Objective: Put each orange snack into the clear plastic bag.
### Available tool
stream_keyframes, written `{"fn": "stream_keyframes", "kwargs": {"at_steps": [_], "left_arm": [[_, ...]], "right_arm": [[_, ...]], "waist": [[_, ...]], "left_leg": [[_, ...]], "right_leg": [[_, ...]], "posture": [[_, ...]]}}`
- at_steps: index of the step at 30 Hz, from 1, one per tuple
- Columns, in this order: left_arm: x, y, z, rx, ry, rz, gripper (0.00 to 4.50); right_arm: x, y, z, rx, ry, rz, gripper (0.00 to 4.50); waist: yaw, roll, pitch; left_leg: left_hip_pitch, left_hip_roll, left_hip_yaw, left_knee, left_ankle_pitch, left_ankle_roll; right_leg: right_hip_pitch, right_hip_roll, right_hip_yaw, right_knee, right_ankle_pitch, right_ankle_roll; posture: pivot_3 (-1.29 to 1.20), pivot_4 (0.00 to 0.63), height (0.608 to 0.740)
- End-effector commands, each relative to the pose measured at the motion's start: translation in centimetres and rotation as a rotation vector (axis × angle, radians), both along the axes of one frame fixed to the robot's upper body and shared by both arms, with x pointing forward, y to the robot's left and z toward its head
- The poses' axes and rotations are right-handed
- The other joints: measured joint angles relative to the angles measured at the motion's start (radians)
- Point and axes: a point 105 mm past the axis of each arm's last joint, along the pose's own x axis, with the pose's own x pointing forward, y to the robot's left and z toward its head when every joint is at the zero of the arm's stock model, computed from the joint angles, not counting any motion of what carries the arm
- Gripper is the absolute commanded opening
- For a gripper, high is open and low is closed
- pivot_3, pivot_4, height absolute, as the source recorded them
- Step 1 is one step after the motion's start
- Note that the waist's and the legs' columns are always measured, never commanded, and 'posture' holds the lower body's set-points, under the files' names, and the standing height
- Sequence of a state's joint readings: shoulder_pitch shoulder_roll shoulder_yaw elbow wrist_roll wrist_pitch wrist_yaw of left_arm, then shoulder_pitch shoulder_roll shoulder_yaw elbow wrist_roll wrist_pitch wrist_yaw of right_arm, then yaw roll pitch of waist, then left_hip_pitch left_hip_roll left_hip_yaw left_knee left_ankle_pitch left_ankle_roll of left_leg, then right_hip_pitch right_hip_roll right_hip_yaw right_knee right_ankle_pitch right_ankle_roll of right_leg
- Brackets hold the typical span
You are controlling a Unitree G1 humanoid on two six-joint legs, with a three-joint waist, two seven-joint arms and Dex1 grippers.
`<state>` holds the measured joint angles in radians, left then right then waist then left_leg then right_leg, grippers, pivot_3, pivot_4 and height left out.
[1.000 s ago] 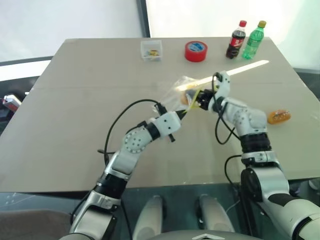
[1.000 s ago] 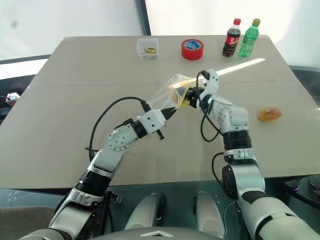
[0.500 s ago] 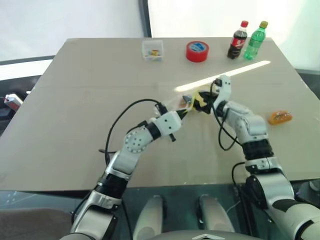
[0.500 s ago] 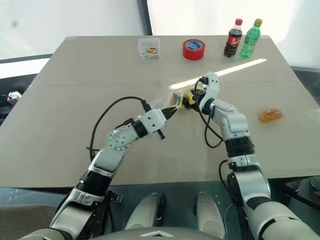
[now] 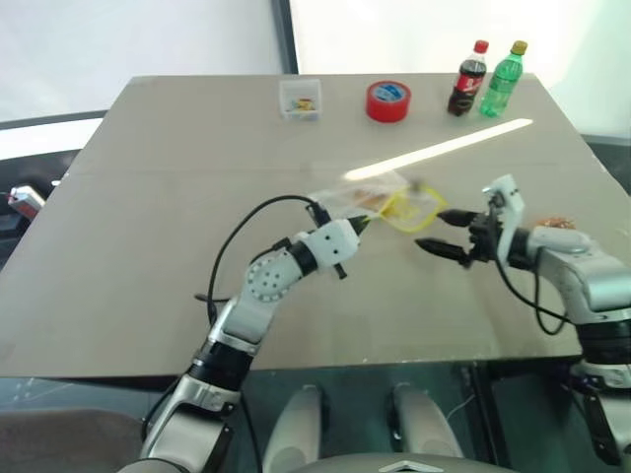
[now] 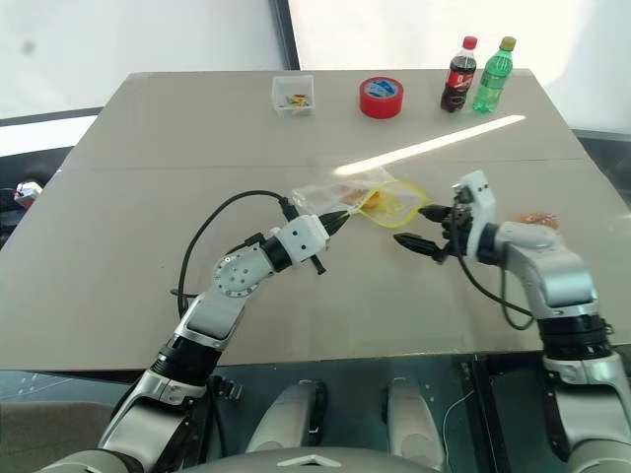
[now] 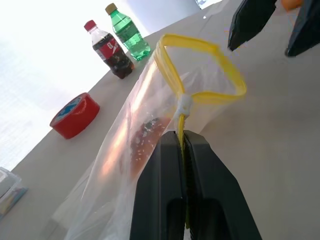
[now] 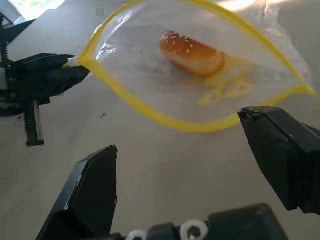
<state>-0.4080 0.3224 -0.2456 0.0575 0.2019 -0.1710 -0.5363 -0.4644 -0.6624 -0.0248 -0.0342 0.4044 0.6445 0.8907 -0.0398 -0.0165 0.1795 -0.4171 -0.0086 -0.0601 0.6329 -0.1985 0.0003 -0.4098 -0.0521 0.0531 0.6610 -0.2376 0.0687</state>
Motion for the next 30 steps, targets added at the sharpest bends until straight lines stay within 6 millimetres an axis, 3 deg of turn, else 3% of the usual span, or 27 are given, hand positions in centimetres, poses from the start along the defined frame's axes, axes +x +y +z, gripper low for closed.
{"fn": "stream_keyframes", "kwargs": {"at_steps": [1,4,7,12,20,30], "left_arm": [[-0.3,0.0,0.7,-0.017,-0.032,0.0,0.0],[-0.3,0.0,0.6,-0.017,-0.03,0.004,0.0],[-0.3,0.1,0.5,-0.016,-0.027,0.008,0.0],[-0.1,0.3,0.4,-0.011,-0.026,0.013,0.0],[0.1,-0.2,0.3,-0.009,-0.026,-0.005,0.0],[0.1,-0.1,0.2,-0.018,-0.035,0.01,0.0]], "right_arm": [[0.5,-3.5,2.0,-0.045,-0.109,-0.115,4.45],[0.8,-9.2,1.6,-0.168,-0.136,-0.29,4.45],[0.3,-12.6,1.0,-0.268,-0.131,-0.363,4.45],[-0.9,-17.3,0.6,-0.68,-0.198,-0.306,4.45],[0.5,-19.2,-0.1,-1.08,-0.228,-0.099,4.45],[4.8,-17.1,-0.6,-1.281,-0.255,0.033,4.45]], "waist": [[0.0,0.0,0.0],[0.008,0.0,0.0],[0.018,0.0,0.0],[0.021,0.002,0.0],[-0.002,0.002,0.0],[-0.002,0.002,0.0]], "left_leg": [[0.0,0.0,0.0,0.0,0.0,0.0],[0.0,0.0,0.0,0.0,0.0,0.0],[0.0,-0.001,0.001,0.001,0.0,0.0],[0.001,0.0,0.002,0.001,0.0,0.0],[0.003,0.001,0.005,0.001,0.0,0.0],[0.003,0.001,0.008,0.001,0.0,0.0]], "right_leg": [[0.0,0.0,0.0,0.0,0.0,0.0],[0.0,0.0,0.0,0.0,0.0,0.0],[0.001,-0.001,0.001,-0.001,0.0,0.0],[0.0,0.0,0.001,-0.001,0.0,0.0],[0.001,0.0,0.003,-0.001,0.0,0.0],[0.0,0.0,0.007,-0.001,0.0,0.0]], "posture": [[0.0,0.15,0.74],[0.0,0.15,0.74],[0.0,0.15,0.74],[0.0,0.15,0.74],[0.0,0.15,0.74],[0.0,0.15,0.74]]}}
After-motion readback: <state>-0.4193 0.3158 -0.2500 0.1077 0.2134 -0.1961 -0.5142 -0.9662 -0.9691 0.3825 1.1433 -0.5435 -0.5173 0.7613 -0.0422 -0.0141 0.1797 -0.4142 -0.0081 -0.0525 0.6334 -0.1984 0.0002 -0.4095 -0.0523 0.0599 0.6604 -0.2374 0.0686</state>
